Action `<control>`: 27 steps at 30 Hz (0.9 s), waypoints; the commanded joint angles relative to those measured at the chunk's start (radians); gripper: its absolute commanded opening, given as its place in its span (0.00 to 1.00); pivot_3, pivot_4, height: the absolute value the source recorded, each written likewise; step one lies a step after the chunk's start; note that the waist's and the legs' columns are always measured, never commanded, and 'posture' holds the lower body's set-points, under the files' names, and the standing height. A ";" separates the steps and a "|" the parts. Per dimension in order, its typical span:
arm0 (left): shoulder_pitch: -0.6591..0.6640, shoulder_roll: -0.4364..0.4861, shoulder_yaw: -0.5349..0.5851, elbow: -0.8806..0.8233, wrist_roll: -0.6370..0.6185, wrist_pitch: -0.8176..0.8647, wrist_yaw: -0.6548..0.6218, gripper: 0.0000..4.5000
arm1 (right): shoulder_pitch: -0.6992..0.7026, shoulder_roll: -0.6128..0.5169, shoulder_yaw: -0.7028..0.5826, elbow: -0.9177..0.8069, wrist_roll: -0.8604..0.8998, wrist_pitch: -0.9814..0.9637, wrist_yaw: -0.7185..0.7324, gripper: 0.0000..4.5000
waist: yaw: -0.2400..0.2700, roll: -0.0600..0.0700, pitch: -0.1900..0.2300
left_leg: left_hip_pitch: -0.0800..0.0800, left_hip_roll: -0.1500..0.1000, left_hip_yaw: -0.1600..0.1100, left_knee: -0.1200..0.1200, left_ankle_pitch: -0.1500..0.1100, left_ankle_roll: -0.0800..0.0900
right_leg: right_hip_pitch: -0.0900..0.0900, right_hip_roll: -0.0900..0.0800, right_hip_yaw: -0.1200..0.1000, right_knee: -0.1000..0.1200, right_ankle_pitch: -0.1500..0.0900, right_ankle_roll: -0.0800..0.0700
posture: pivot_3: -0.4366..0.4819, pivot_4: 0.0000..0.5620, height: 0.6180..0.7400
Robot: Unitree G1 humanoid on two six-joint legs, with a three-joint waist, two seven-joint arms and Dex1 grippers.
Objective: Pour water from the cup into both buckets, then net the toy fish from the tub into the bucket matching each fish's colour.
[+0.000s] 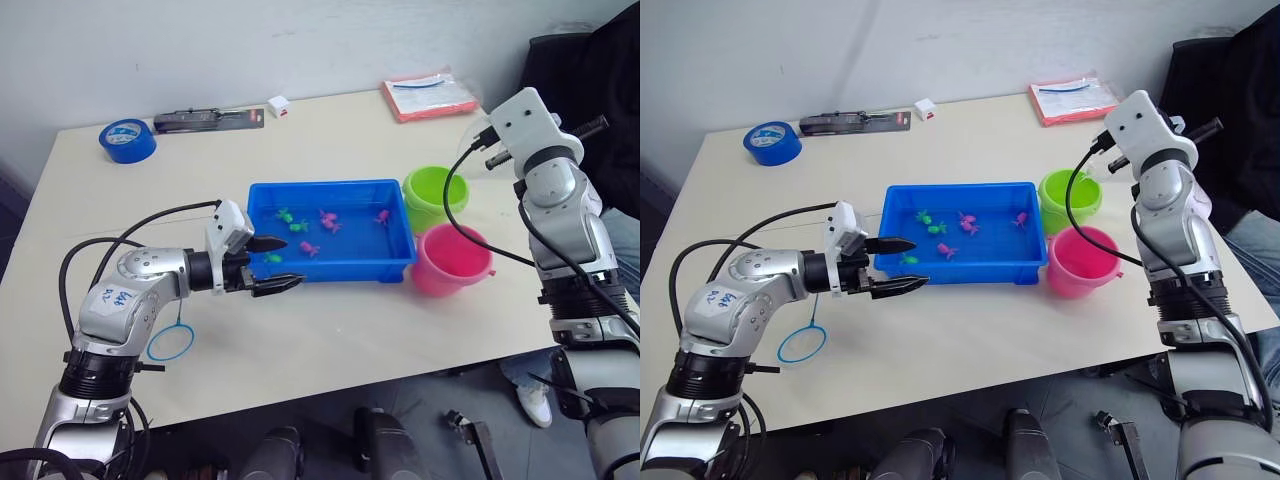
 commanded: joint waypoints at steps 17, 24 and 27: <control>0.008 0.017 0.028 -0.075 -0.034 0.012 0.014 1.00 | -0.025 -0.019 0.010 0.013 -0.131 -0.099 -0.020 0.15 | 0.000 0.000 0.000 | 0.000 0.000 0.000 0.000 0.000 0.000 | 0.000 0.000 0.000 0.000 0.000 0.000 | 0.48 0.27 1.00; 0.007 0.014 0.027 -0.077 -0.034 0.013 0.014 1.00 | -0.022 -0.017 0.005 0.012 -0.140 -0.116 -0.017 0.15 | 0.000 0.000 0.000 | 0.000 0.000 0.000 0.000 0.000 0.000 | 0.000 0.000 0.000 0.000 0.000 0.000 | 0.48 0.27 1.00; 0.007 0.012 0.026 -0.078 -0.033 0.014 0.015 1.00 | -0.021 -0.016 0.003 0.013 -0.140 -0.118 -0.017 0.15 | 0.000 0.000 0.000 | 0.000 0.000 0.000 0.000 0.000 0.000 | 0.000 0.000 0.000 0.000 0.000 0.000 | 0.48 0.27 1.00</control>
